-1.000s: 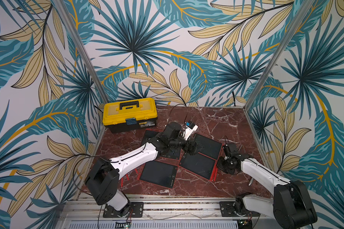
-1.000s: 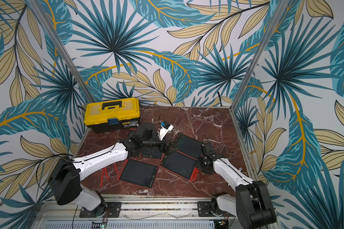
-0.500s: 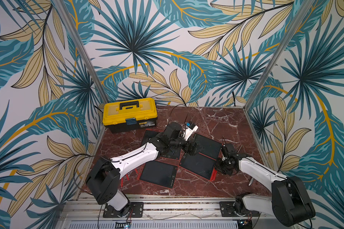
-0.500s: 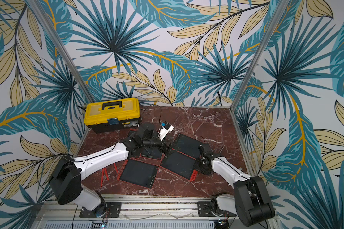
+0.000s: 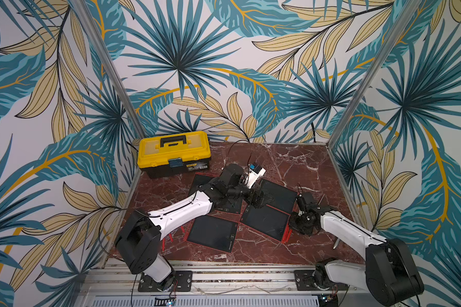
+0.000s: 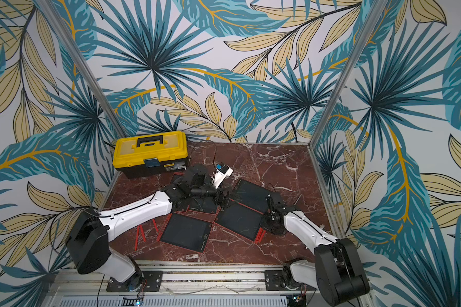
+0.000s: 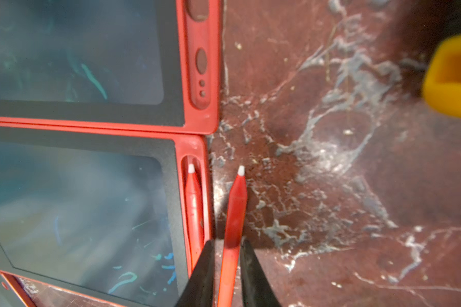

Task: Place the stylus back onto the writing tablet
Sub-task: Pick up the stylus from the center of the board.

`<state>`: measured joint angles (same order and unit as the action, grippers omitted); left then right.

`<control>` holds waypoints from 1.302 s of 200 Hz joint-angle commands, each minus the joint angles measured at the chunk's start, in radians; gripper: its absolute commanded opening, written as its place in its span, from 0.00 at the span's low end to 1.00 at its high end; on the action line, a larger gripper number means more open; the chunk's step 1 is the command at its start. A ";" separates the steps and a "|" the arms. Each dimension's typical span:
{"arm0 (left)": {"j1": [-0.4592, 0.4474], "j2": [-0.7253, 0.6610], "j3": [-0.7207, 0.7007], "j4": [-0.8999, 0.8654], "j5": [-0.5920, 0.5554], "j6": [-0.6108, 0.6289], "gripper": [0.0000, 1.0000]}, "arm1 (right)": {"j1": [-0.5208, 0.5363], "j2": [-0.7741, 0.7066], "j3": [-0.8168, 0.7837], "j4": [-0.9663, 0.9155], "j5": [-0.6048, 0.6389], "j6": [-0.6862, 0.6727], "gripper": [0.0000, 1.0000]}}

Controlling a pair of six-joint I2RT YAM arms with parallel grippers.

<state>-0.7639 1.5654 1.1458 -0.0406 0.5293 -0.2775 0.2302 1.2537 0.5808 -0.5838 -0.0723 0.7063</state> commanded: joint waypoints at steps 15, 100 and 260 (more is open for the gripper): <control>0.006 -0.005 -0.007 0.027 0.014 0.005 0.99 | 0.008 0.040 0.008 -0.035 0.017 0.010 0.21; 0.006 -0.015 -0.012 0.036 0.020 -0.005 1.00 | 0.020 0.113 0.071 -0.062 0.124 0.027 0.13; 0.006 -0.012 -0.011 0.036 0.028 -0.008 1.00 | 0.018 0.202 0.159 -0.054 0.133 -0.033 0.14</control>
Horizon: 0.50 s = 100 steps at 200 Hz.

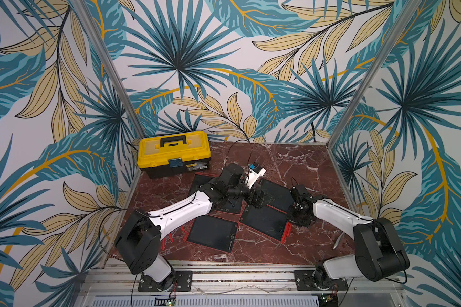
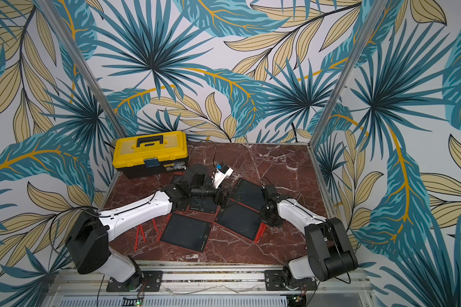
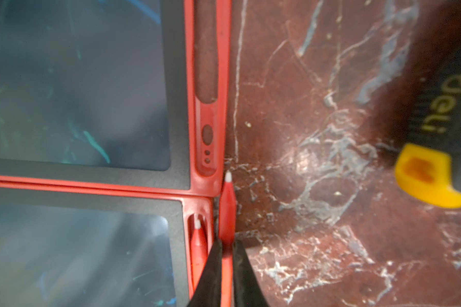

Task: Place the stylus back onto the writing tablet
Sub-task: Pick up the stylus from the center of the board.

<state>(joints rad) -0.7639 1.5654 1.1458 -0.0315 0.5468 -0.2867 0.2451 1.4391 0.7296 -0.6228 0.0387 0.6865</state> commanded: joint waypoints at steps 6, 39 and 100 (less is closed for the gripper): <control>0.006 -0.013 -0.013 0.027 0.007 0.003 0.99 | 0.003 0.023 0.009 -0.017 0.025 -0.013 0.14; 0.006 -0.013 -0.017 0.027 0.004 0.007 1.00 | 0.004 0.042 0.019 -0.017 0.044 -0.007 0.12; 0.006 -0.002 -0.008 0.027 0.001 0.011 1.00 | 0.005 0.055 0.031 -0.028 0.064 -0.031 0.08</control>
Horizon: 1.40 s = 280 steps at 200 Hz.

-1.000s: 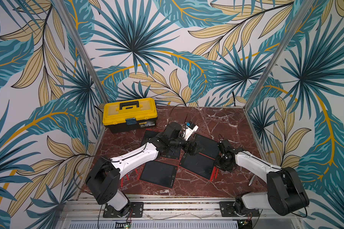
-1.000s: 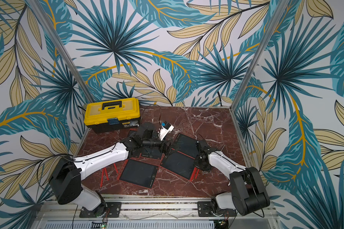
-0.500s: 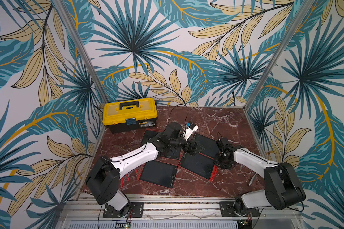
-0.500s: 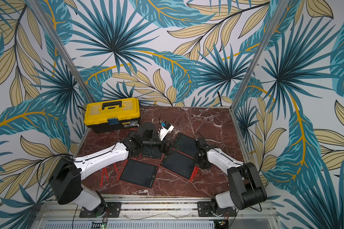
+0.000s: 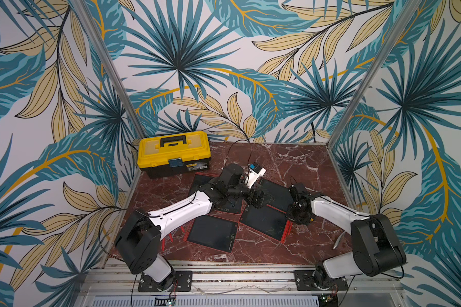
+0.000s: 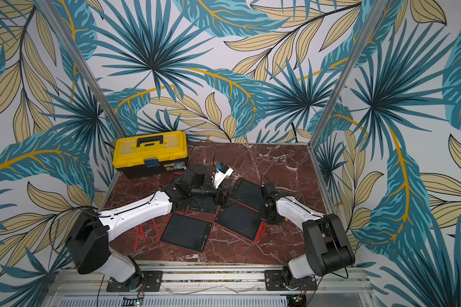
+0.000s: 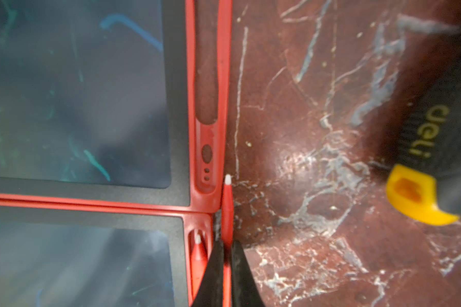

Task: Place the stylus back onto the writing tablet
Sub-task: Pick up the stylus from the center of the board.

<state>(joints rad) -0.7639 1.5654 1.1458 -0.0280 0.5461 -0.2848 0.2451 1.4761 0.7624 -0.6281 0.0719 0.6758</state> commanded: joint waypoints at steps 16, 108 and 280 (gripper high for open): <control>0.006 0.002 -0.006 0.023 0.004 0.007 1.00 | 0.005 0.027 0.005 -0.028 0.029 -0.027 0.08; 0.007 0.005 -0.008 0.023 0.002 0.005 1.00 | 0.005 0.057 0.034 -0.038 0.046 -0.036 0.08; 0.009 -0.007 -0.018 0.053 0.037 -0.006 1.00 | 0.006 0.084 0.060 -0.043 0.066 -0.039 0.05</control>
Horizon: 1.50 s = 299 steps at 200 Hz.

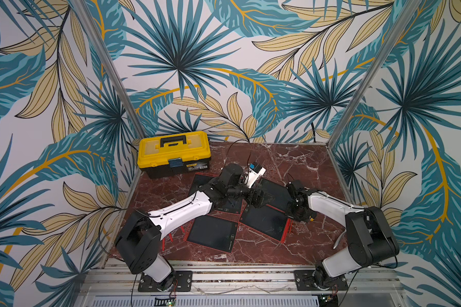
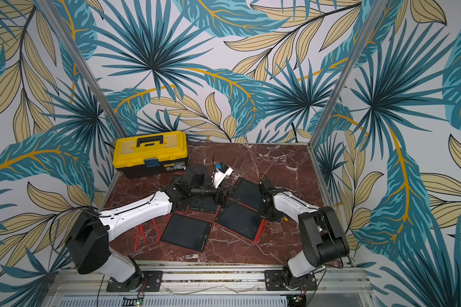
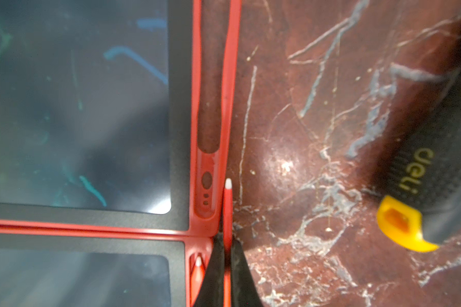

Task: Place the stylus back onto the writing tablet
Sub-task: Pick up the stylus from the center of the board.

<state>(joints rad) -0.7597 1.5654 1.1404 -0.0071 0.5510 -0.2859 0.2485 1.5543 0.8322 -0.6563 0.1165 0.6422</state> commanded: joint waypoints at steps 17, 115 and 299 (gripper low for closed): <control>0.006 -0.001 -0.005 0.033 0.045 -0.008 0.99 | 0.003 -0.015 -0.030 -0.002 0.016 -0.004 0.04; 0.012 0.007 0.005 0.032 0.058 -0.036 1.00 | 0.003 -0.052 -0.047 0.009 0.008 -0.016 0.04; 0.020 -0.035 -0.041 0.042 0.044 -0.042 1.00 | -0.093 -0.132 0.058 -0.041 -0.022 -0.167 0.04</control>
<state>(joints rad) -0.7437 1.5688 1.1282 0.0116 0.5907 -0.3241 0.1844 1.4494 0.8581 -0.6941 0.1398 0.5377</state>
